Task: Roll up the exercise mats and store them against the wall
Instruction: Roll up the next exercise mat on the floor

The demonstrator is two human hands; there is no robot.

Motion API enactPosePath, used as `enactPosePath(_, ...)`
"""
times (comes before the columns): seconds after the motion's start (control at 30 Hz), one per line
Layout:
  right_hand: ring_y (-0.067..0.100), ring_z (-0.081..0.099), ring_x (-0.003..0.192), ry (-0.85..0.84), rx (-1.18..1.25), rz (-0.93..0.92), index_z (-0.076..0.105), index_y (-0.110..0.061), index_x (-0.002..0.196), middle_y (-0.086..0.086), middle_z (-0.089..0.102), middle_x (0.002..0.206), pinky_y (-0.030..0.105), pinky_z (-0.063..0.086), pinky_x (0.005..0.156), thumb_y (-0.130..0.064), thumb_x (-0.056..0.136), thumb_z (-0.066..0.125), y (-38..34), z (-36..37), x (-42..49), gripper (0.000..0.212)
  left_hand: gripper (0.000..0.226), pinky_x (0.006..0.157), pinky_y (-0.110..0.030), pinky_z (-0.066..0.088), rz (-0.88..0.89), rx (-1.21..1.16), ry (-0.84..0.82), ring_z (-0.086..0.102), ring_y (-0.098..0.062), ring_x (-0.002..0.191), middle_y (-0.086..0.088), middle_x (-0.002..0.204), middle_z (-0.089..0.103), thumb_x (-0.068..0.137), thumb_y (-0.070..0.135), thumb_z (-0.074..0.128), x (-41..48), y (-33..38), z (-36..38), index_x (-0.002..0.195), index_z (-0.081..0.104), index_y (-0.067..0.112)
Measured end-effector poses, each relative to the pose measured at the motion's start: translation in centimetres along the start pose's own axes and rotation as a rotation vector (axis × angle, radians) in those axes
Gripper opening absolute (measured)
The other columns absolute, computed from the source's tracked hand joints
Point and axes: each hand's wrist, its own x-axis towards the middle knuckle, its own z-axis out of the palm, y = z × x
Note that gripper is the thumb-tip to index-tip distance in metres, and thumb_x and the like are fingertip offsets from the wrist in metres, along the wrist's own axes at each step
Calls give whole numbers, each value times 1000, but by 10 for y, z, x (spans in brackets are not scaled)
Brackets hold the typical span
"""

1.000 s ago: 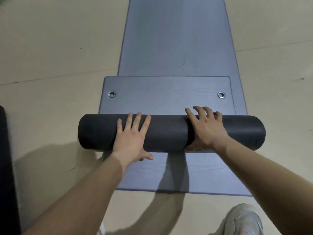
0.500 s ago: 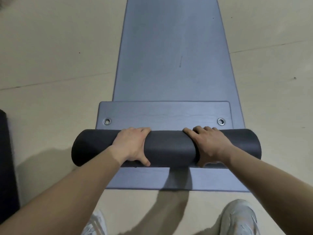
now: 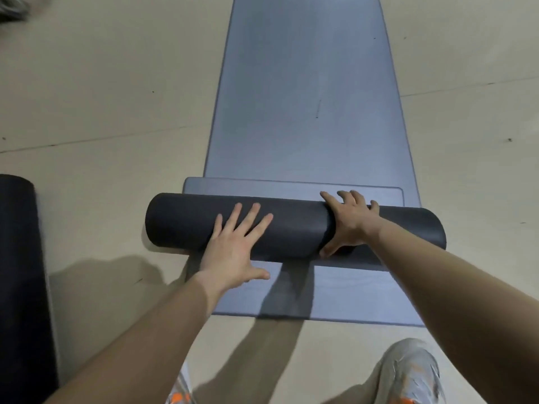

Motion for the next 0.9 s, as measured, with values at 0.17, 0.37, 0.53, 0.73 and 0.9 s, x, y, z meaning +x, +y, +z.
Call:
enactPosePath(0.17, 37, 39, 142, 178, -227, -70, -3, -40, 157, 9, 38, 156, 63, 33, 114, -91, 40, 75, 33, -5, 17, 149, 123, 124, -50, 6, 52, -17, 95, 8, -28, 156, 5, 168, 15, 64, 81, 70, 84, -30, -26, 160, 6, 39)
enactPosePath(0.37, 32, 61, 113, 11, -77, -40, 28, -50, 144, -1, 59, 121, 44, 52, 92, -89, 35, 76, 21, -37, 36, 125, 96, 124, -51, 10, -310, -261, 389, 10, -29, 155, -4, 169, 15, 82, 69, 63, 53, -27, 3, 159, 23, 27)
enactPosePath(0.53, 31, 64, 116, -142, 268, -126, 43, -35, 136, -1, 67, 126, 44, 52, 95, -84, 48, 78, -78, 12, 16, 107, 88, 106, -43, 43, -915, -1147, 295, 41, -33, 140, -5, 162, 29, 91, 64, 55, -3, -3, 30, 159, 4, 43)
enactPosePath(0.73, 34, 63, 117, -116, 532, -235, 37, -23, 146, 8, 64, 132, 43, 53, 95, -79, 66, 72, -213, 69, -8, 103, 93, 109, -52, 45, -981, -1618, 395, 51, -17, 135, 7, 157, 44, 78, 60, 70, -84, -62, 50, 157, 22, 45)
enactPosePath(0.9, 33, 63, 118, -165, 649, -274, 43, -20, 136, 7, 65, 134, 41, 52, 94, -67, 76, 78, -314, 85, -10, 84, 70, 116, -39, 39, -1088, -1610, 517, 48, -18, 138, -5, 154, 48, 92, 34, 72, -135, -138, 61, 154, 38, 35)
